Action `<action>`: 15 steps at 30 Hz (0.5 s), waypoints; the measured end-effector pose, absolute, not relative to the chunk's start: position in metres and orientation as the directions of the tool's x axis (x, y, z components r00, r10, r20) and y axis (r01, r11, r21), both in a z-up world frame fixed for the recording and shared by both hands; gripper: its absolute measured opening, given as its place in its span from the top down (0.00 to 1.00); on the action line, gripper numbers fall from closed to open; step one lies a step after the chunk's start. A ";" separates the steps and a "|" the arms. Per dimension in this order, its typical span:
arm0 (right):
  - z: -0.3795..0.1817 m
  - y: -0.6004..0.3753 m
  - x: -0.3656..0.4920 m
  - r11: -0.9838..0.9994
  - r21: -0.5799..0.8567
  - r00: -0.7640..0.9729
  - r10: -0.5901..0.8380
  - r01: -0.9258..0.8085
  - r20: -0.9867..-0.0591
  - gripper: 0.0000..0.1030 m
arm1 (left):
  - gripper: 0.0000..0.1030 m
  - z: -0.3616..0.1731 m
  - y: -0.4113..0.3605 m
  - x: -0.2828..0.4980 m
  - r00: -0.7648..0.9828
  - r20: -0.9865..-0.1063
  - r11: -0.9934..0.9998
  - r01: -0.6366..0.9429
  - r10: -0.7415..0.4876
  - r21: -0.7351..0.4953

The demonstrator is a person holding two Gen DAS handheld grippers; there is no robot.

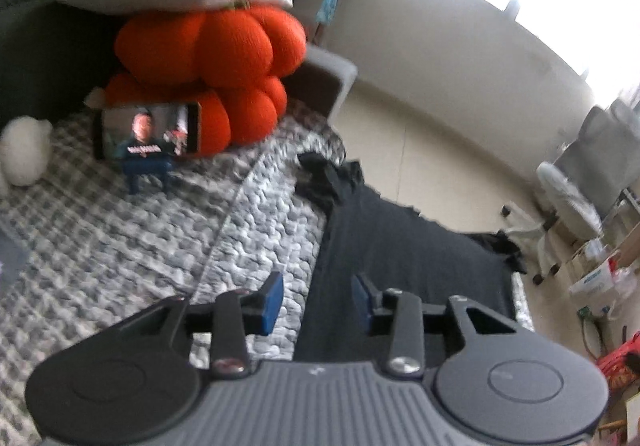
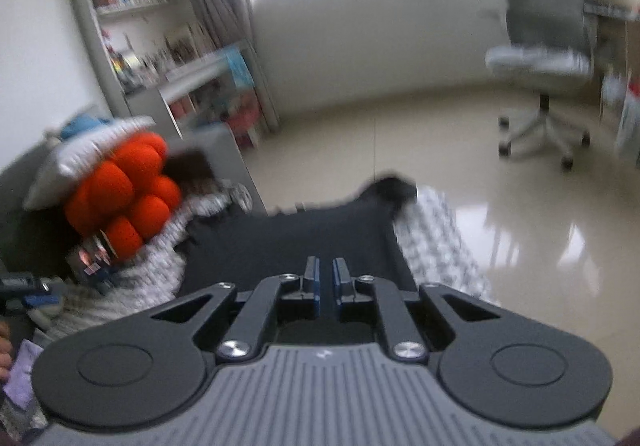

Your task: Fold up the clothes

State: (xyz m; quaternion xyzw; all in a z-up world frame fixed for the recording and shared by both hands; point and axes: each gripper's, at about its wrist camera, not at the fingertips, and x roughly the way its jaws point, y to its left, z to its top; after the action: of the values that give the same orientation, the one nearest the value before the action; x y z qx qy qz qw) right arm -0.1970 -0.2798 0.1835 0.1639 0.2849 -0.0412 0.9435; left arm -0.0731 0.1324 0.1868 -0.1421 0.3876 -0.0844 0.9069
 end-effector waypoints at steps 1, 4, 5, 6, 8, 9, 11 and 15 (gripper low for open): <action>0.172 -0.281 -0.187 0.942 0.284 0.821 0.018 0.177 -0.570 0.88 | 0.62 0.180 0.128 -0.061 0.670 -0.694 0.944 0.031 -0.263 -0.328; 0.138 -0.283 -0.157 0.941 0.281 0.784 0.030 0.186 -0.620 0.85 | 0.62 0.158 0.115 -0.024 0.628 -0.733 0.938 -0.012 -0.262 -0.346; 0.131 -0.282 -0.148 0.941 0.283 0.777 0.036 0.185 -0.628 0.82 | 0.61 0.150 0.111 -0.012 0.614 -0.745 0.936 -0.025 -0.262 -0.350; 0.123 -0.282 -0.140 0.941 0.284 0.770 0.041 0.185 -0.637 0.69 | 0.60 0.142 0.106 0.000 0.598 -0.757 0.936 -0.029 -0.265 -0.351; 0.116 -0.279 -0.130 0.943 0.279 0.761 0.043 0.183 -0.647 0.57 | 0.56 0.125 0.098 0.023 0.569 -0.778 0.937 -0.036 -0.267 -0.347; 0.112 -0.274 -0.124 0.949 0.269 0.757 0.052 0.167 -0.651 0.57 | 0.56 0.117 0.095 0.034 0.557 -0.788 0.940 -0.041 -0.261 -0.340; 0.103 -0.260 -0.111 0.959 0.252 0.748 0.074 0.127 -0.659 0.57 | 0.56 0.106 0.092 0.053 0.550 -0.800 0.944 -0.059 -0.241 -0.325; 0.088 -0.218 -0.090 0.975 0.219 0.724 0.137 0.020 -0.676 0.57 | 0.54 0.091 0.093 0.082 0.553 -0.799 0.935 -0.095 -0.235 -0.341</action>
State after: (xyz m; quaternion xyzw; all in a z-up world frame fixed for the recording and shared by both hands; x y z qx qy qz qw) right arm -0.0901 -0.2181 0.0880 0.1061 0.3699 0.0318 0.9224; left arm 0.0825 0.0935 0.0910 -0.1755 0.4709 -0.0405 0.8636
